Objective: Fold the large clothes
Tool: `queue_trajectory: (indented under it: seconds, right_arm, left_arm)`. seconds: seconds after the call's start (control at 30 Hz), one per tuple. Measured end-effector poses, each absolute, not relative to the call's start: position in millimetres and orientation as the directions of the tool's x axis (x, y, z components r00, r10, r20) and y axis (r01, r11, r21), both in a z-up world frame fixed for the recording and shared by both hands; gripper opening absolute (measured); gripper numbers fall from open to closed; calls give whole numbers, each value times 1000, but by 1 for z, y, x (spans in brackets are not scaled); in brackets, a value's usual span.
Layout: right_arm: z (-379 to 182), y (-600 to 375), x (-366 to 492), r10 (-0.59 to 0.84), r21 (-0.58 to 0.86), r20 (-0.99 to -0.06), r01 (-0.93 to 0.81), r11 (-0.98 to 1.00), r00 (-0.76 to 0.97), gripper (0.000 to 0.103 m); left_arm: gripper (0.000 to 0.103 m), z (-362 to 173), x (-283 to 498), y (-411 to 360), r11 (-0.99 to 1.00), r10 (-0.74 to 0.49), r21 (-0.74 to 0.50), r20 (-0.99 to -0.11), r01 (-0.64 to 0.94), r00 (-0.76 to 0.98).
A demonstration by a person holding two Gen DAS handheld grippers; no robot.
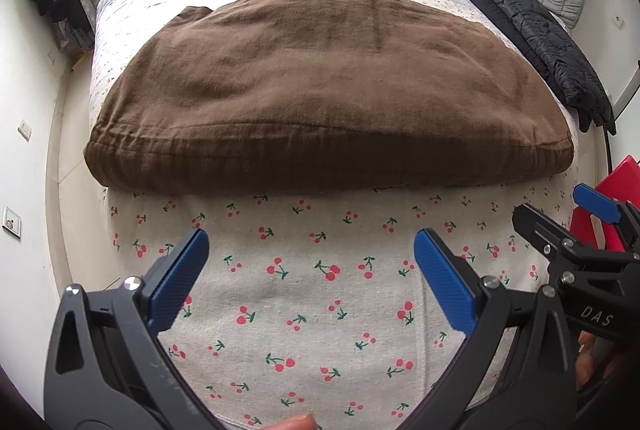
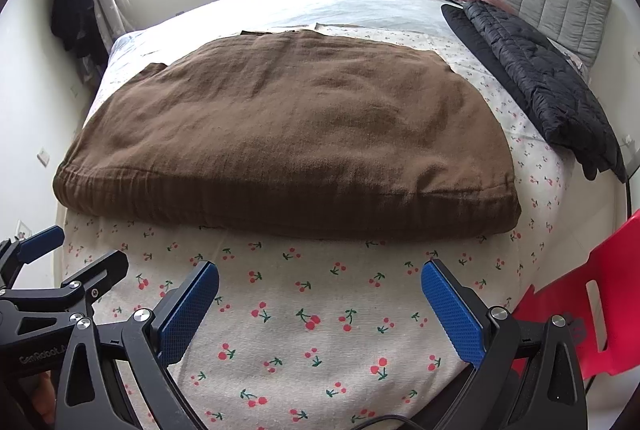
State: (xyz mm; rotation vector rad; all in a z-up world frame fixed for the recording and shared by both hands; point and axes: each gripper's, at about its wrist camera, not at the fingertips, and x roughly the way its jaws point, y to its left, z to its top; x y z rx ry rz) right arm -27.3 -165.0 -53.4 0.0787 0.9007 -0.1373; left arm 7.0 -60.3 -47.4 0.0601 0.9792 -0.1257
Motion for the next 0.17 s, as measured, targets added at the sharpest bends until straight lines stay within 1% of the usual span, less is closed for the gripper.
queue_trajectory:
  seconds: [0.17]
  right_arm:
    - [-67, -166, -20, -86, 25, -801, 177, 984, 592, 102]
  left_arm:
    - [102, -61, 13, -61, 995, -36, 19, -842, 95, 538]
